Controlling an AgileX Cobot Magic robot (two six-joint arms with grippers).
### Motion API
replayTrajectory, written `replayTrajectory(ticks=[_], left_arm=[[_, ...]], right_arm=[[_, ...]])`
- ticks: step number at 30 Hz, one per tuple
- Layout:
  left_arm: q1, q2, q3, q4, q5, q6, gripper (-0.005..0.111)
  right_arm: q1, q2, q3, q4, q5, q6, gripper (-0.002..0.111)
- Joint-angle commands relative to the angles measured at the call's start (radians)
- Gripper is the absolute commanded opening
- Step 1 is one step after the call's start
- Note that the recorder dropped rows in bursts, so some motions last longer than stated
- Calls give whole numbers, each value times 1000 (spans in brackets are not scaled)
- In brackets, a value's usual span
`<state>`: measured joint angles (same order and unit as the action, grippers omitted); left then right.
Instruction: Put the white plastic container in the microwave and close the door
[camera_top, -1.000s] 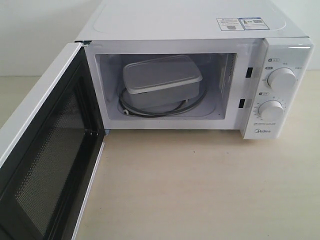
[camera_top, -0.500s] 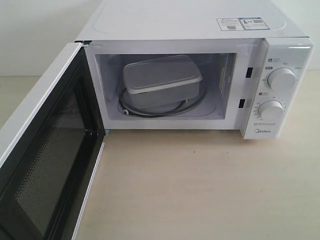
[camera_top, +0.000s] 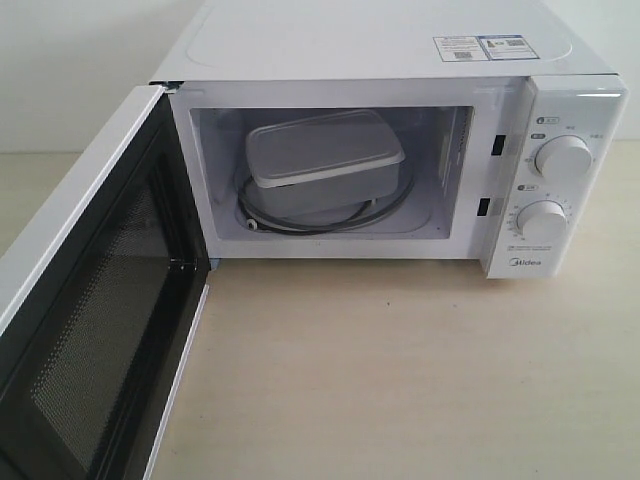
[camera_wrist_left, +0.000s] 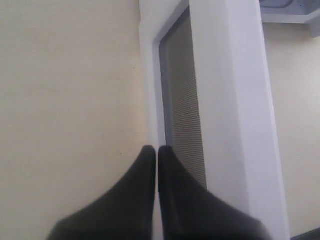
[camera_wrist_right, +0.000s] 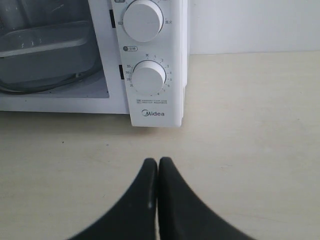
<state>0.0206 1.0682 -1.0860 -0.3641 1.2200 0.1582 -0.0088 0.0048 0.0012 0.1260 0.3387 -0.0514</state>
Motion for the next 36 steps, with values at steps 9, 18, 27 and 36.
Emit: replayTrajectory(ticks=[9, 18, 27, 36], left_arm=[[-107, 81, 89, -115, 1, 75, 4], [-278, 135, 115, -272, -109, 138, 4], [-402, 224, 115, -327, -319, 228, 4], [-402, 197, 109, -406, -531, 356, 4]], right_arm=[[-2, -5, -1, -2, -5, -2, 0], [-2, -5, -1, -2, -5, -2, 0], [-2, -5, -1, -2, -5, -2, 0], [-2, -5, -1, -2, -5, -8, 0]])
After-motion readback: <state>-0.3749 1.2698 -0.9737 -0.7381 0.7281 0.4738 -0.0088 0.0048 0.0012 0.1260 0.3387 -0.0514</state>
